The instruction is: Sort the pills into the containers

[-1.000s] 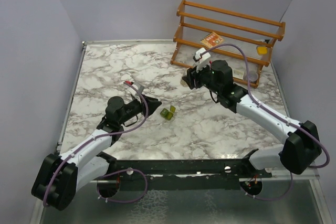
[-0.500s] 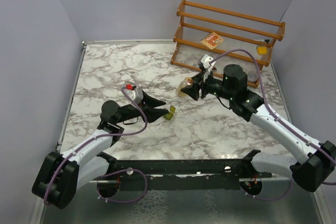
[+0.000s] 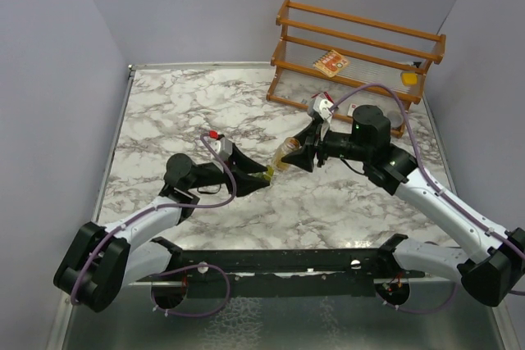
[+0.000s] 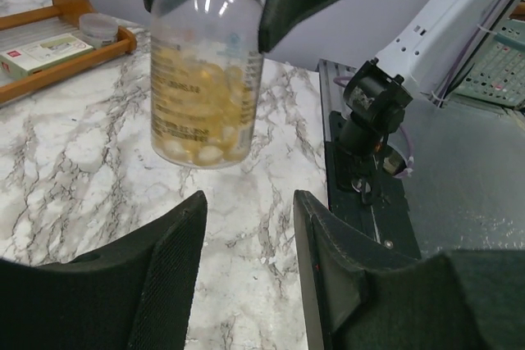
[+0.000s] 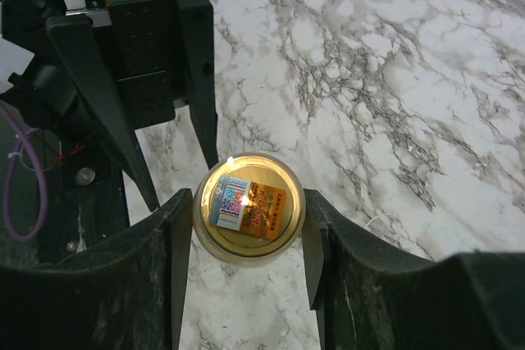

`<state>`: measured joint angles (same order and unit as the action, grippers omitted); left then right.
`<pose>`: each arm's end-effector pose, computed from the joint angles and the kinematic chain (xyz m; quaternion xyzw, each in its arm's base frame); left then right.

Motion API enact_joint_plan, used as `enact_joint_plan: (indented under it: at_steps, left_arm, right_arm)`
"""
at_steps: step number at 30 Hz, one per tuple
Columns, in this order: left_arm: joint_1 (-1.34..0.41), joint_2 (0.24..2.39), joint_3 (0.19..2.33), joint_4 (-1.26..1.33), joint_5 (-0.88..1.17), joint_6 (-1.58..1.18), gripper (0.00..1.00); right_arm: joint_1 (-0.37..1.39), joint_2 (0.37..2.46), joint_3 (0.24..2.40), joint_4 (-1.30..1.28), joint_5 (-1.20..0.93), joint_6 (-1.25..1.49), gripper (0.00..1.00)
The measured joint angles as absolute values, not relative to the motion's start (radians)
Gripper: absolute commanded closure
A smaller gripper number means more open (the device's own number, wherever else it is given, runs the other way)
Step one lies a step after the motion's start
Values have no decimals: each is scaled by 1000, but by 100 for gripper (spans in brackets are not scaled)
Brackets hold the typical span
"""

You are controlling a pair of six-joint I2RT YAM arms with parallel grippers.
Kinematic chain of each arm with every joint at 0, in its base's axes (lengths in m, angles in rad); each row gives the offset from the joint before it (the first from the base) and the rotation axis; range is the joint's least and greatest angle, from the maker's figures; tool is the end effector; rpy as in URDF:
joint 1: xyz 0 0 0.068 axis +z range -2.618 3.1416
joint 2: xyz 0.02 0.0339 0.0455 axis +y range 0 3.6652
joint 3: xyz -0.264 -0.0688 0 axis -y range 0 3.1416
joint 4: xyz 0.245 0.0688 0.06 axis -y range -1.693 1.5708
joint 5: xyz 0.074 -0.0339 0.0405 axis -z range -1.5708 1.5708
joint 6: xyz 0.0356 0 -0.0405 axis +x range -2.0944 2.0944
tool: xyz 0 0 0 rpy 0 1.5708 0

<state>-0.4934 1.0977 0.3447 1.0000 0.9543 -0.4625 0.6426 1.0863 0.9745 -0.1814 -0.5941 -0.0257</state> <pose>0.1723 -0.1256 0.2479 0.3707 0.5403 -0.5729 0.4924 0.1852 0.1635 0.3495 -0.4166 0.6680 0.3970 0.4719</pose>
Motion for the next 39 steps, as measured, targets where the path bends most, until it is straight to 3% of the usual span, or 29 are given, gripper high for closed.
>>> enact_joint_plan:
  at_steps: [15,39]
  left_arm:
    - [-493,1111,385,887,888,-446,31]
    - [-513,1151,398,862,908,-422,26]
  right_arm:
    - [700,1122,975,-211,-645,-50,99]
    - [760,1216,1000,-171,-645,-50,99]
